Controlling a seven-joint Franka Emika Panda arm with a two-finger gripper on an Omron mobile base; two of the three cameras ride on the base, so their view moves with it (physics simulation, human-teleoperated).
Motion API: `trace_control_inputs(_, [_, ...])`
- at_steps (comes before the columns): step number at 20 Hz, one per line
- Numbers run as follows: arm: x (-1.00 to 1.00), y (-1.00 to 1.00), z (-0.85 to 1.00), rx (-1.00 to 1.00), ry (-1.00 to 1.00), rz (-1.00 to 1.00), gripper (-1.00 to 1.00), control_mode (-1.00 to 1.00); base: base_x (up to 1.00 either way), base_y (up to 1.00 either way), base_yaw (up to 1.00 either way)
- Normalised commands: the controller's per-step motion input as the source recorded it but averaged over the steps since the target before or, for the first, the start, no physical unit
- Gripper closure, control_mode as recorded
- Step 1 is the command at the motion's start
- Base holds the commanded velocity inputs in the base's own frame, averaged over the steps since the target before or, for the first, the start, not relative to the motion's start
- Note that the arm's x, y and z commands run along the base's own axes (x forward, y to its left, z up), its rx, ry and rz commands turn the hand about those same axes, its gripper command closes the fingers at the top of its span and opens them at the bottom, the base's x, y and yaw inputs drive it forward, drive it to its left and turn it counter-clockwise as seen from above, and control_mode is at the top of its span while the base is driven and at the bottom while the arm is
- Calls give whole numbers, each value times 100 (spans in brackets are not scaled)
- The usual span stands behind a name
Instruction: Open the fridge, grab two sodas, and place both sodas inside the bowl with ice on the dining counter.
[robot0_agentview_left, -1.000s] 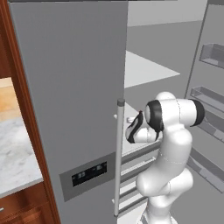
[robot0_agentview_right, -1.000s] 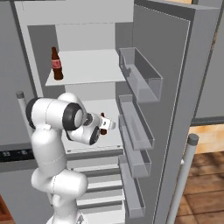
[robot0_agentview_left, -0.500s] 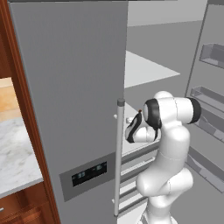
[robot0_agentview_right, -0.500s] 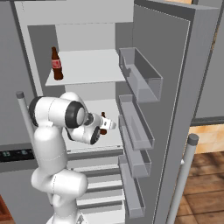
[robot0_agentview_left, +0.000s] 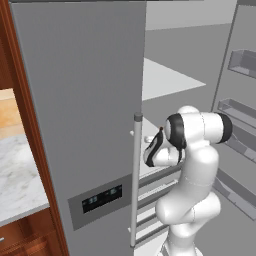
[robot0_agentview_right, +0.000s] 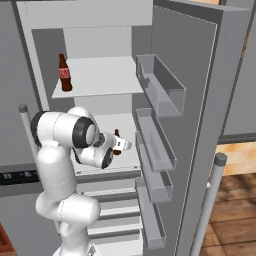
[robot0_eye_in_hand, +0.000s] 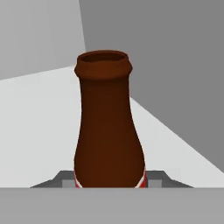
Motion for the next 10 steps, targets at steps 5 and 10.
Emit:
trace_control_inputs(5, [-66,0,0,0,-11,0,100,-100,0,0,0])
trace_control_inputs(10, [-93,0,2,1,-15,0,100,-100,0,0,0])
